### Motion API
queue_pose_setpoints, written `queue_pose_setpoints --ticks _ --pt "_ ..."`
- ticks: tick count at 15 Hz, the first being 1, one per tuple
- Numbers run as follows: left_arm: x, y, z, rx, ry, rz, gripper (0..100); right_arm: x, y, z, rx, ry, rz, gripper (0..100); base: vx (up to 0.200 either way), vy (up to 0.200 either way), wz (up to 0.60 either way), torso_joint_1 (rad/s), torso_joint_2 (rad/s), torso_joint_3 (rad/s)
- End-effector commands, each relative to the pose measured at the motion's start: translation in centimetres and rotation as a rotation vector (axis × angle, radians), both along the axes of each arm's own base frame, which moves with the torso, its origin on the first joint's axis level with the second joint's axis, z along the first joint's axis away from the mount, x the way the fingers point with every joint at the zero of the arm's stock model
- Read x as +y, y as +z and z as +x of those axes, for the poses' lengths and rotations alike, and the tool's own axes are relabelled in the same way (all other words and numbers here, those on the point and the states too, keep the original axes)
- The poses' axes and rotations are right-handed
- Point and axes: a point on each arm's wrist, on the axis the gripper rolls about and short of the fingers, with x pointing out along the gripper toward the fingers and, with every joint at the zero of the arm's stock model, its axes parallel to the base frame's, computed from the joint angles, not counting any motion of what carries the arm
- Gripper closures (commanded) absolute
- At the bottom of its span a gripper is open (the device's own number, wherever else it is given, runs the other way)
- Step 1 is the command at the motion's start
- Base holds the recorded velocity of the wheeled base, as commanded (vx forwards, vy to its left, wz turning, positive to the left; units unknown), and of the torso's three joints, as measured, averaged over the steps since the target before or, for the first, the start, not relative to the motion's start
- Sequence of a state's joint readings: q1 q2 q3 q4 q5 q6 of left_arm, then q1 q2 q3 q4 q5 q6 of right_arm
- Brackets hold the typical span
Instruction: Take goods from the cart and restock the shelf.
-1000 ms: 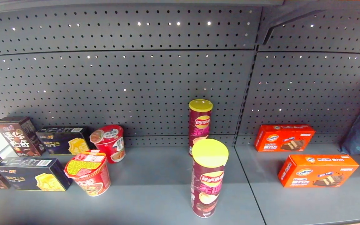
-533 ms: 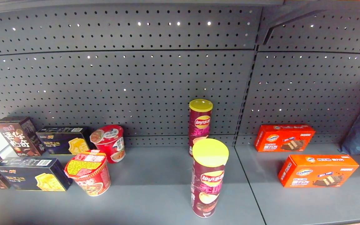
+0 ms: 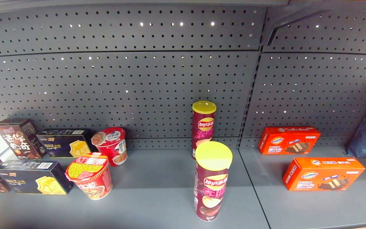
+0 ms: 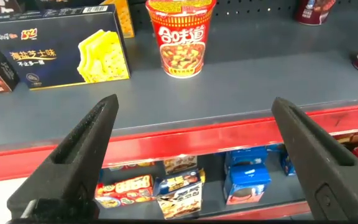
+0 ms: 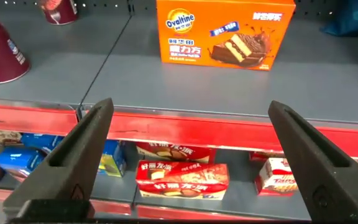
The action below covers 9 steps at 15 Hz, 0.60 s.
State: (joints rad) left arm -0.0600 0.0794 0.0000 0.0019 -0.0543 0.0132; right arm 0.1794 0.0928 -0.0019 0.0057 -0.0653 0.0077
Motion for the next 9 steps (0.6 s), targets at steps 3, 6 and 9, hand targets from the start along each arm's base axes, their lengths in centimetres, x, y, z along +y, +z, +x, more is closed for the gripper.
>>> queue_pose_setpoints --ticks 3,6,9 --pt "-0.01 0.01 0.04 0.004 -0.003 0.004 0 0.10 -0.01 0.02 0.006 -0.062 -0.001 0 0.000 0.000 0.00 0.000 0.00 0.000" --pt "-0.01 0.01 0.03 0.003 -0.006 0.005 0 0.29 -0.22 -0.74 -0.092 -0.171 0.010 0 0.000 0.000 0.00 0.000 0.00 0.000" --pt "0.01 0.01 0.03 0.003 0.005 0.001 0 0.29 -0.22 -0.75 -0.092 -0.174 0.009 0 0.000 0.000 0.00 0.000 0.00 0.000"
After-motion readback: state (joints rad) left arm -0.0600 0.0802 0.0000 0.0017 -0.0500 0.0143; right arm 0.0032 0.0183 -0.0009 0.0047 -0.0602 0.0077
